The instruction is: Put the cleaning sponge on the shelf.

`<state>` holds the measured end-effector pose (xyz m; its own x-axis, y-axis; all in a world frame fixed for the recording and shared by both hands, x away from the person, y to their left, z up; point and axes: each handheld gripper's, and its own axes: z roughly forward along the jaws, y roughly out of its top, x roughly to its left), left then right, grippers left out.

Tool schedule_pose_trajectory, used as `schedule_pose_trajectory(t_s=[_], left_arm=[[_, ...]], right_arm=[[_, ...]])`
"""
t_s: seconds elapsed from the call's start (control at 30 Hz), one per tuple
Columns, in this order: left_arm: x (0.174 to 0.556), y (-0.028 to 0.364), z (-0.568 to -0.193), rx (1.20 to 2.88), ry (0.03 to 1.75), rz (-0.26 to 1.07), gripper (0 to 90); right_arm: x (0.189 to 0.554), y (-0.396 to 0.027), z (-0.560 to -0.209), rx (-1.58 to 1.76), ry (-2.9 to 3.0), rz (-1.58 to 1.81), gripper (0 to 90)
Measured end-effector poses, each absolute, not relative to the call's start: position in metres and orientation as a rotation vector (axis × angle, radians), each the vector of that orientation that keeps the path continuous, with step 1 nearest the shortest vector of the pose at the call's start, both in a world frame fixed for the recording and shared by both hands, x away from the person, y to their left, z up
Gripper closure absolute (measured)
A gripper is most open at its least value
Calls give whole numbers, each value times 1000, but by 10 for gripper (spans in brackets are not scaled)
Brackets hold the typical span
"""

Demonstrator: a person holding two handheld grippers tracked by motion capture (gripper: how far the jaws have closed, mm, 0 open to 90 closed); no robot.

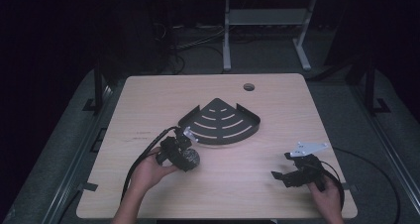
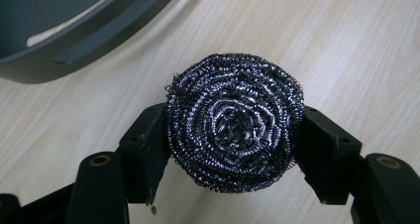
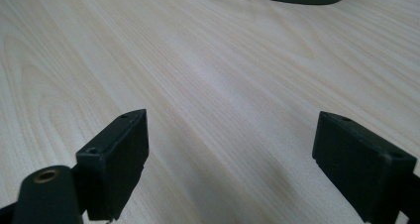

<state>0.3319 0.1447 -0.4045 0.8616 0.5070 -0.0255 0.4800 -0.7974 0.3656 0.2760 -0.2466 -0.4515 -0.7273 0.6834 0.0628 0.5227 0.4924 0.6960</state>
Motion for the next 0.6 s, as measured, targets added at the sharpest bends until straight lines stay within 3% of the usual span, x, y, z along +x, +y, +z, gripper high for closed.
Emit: schedule_pose_trajectory(t_s=[0.6], left_arm=[[353, 133, -387, 2677, 695, 94, 337]], right_arm=[[276, -246, -452, 1026, 2520, 1058, 139]])
